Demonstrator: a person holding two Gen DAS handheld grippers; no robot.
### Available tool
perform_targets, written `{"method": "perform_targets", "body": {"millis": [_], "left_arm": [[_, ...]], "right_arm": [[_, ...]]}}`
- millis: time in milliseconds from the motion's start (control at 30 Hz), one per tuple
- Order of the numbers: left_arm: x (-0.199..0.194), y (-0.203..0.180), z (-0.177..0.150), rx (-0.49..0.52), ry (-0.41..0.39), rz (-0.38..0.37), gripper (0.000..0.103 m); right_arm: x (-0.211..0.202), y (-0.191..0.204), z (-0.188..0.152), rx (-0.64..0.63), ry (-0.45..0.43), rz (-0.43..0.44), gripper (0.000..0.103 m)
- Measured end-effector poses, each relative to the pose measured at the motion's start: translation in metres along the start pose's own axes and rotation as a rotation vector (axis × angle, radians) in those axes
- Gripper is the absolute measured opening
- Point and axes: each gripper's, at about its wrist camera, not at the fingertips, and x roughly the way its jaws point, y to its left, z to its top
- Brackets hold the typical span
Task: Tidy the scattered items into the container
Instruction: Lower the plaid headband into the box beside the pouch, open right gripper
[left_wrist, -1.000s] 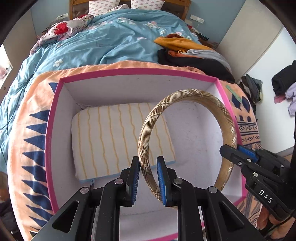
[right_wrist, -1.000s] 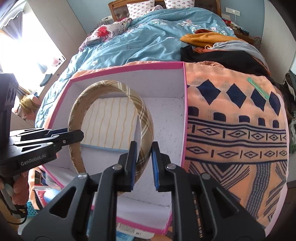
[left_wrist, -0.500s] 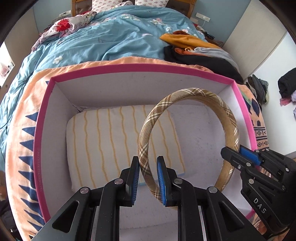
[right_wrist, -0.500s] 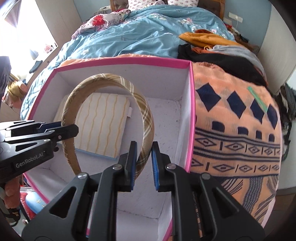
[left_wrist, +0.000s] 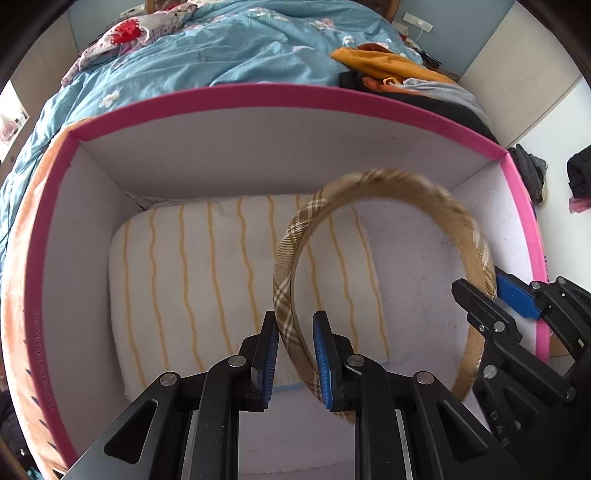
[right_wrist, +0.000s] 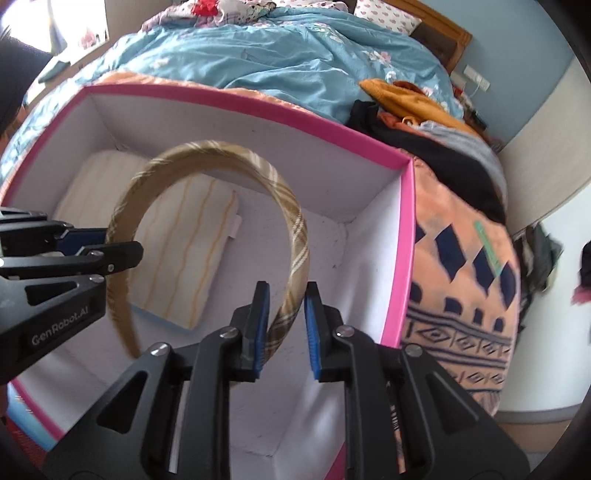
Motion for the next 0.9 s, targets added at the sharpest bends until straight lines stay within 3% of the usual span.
{"method": "perform_targets", "body": {"millis": [200, 533, 667, 900], "left_arm": [[0.008, 0.000, 0.004, -0.009, 0.019, -0.004, 0.019], [0.014, -0.010, 0.007, -0.006, 0.030, -0.056, 0.019], [0.013, -0.018, 0.010, 0.011, 0.030, -0.095, 0.019], [0.009, -0.019, 0.008, 0.024, -0.012, -0.098, 0.020]], "right_arm": [[0.003, 0.003, 0.000, -0.035, -0.015, -0.037, 0.026], [-0.020, -0.026, -0.005, 0.136, -0.087, 0.111, 0.027], [-0.028, -0.029, -0.012, 0.169, -0.099, 0.147, 0.027], [-0.037, -0.028, -0.027, 0.191, -0.106, 0.197, 0.027]]}}
